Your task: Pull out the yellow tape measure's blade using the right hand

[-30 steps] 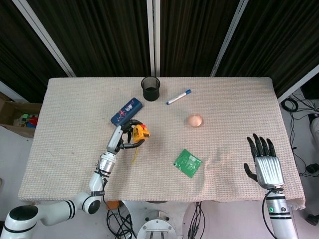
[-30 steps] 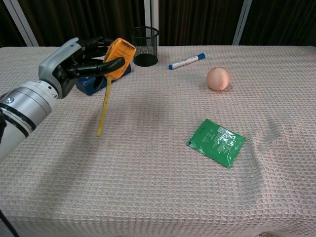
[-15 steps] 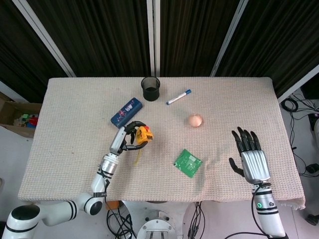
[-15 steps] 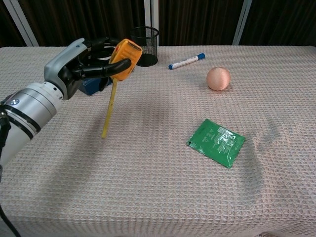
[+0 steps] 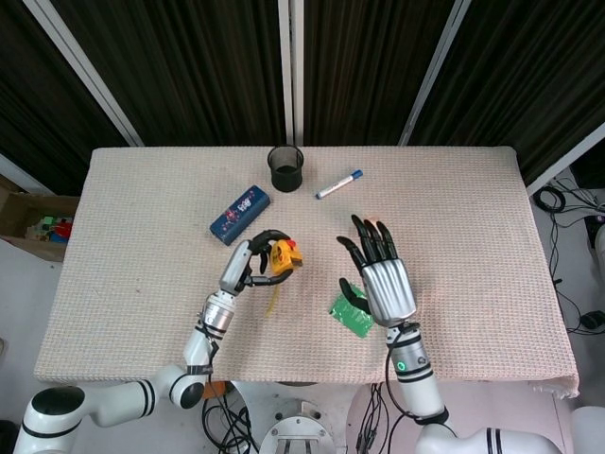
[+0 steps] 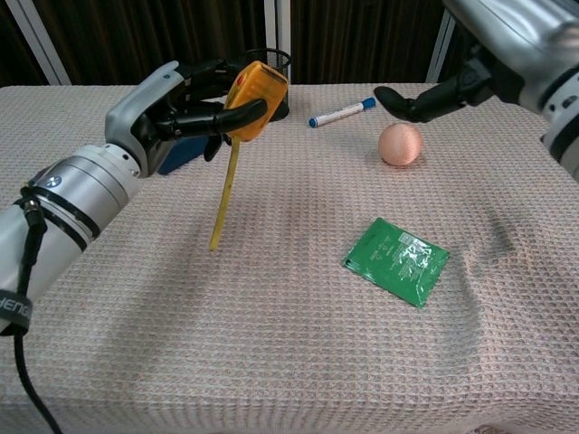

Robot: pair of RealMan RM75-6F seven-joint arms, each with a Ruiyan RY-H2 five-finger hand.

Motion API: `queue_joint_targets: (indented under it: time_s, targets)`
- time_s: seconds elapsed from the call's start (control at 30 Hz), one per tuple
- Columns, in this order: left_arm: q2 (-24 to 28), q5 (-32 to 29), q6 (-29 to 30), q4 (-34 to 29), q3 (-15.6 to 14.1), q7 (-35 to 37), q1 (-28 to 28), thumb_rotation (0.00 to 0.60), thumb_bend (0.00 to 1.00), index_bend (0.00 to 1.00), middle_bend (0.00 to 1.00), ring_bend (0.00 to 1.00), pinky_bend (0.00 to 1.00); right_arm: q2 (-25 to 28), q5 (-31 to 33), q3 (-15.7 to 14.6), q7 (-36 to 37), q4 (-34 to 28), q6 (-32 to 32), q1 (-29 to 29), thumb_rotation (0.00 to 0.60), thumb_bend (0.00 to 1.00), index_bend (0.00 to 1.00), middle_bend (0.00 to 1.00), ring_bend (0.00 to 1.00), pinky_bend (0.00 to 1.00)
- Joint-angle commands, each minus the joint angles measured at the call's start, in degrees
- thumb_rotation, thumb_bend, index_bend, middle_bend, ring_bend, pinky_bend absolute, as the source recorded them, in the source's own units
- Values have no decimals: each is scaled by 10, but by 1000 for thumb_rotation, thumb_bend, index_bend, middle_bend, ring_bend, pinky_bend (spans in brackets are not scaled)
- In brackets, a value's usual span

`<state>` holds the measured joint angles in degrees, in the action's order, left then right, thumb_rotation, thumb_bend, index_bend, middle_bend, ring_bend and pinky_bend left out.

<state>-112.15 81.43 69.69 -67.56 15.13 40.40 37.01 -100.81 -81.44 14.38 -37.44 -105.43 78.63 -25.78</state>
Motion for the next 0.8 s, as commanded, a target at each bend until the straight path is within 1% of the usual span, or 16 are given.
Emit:
queue_joint_targets:
  time_s: [0.03, 0.17, 0.33, 0.8]
  targets:
    - [-2, 0, -1, 0, 2, 0, 2, 600, 420, 680, 736, 646, 774, -43, 29, 27, -21, 18, -13, -30, 600, 296, 261, 18, 0, 0]
    - [-6, -2, -2, 1, 6, 1, 7, 600, 419, 680, 736, 646, 771, -76, 48, 44, -29, 37, -10, -46, 600, 299, 305, 30, 0, 0]
    - [-9, -3, -5, 3, 8, 3, 11, 600, 420, 680, 736, 646, 773, -93, 64, 53, -25, 48, -15, -61, 600, 312, 342, 38, 0, 0]
    - [-9, -6, -7, 2, 5, 1, 10, 600, 420, 680, 736, 646, 774, -115, 59, 49, 1, 82, -2, -78, 600, 327, 413, 64, 0, 0]
